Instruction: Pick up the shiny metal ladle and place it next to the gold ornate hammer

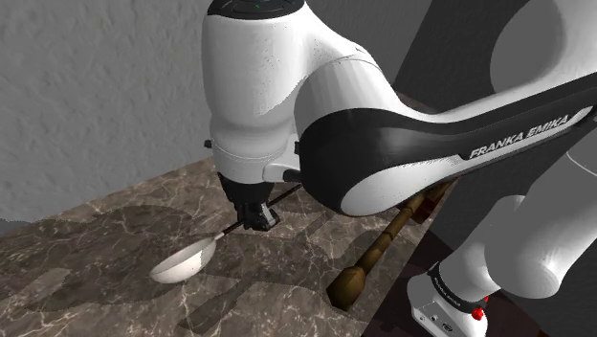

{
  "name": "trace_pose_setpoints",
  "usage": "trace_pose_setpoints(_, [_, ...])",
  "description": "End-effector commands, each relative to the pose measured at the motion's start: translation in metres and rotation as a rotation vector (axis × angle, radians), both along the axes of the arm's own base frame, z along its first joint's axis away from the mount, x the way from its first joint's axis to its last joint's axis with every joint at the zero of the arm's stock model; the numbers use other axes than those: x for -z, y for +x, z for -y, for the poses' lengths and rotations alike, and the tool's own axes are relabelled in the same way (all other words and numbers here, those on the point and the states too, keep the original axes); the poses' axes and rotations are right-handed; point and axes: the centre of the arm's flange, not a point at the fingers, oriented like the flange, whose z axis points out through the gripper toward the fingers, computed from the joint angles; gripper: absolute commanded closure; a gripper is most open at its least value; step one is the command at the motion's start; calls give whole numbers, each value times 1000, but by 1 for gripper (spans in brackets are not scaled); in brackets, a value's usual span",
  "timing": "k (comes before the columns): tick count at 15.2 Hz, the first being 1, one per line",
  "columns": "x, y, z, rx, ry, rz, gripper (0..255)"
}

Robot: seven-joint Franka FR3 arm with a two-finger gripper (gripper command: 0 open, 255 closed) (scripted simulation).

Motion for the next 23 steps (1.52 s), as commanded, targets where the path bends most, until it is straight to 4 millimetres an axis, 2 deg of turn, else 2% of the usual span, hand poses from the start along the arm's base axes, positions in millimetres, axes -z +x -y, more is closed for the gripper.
trace_pose_setpoints(1, [10, 0, 0, 0, 0, 0, 255])
trace_pose_setpoints(21, [116, 0, 0, 0, 0, 0, 255])
trace_pose_setpoints(23, [119, 0, 0, 0, 0, 0, 255])
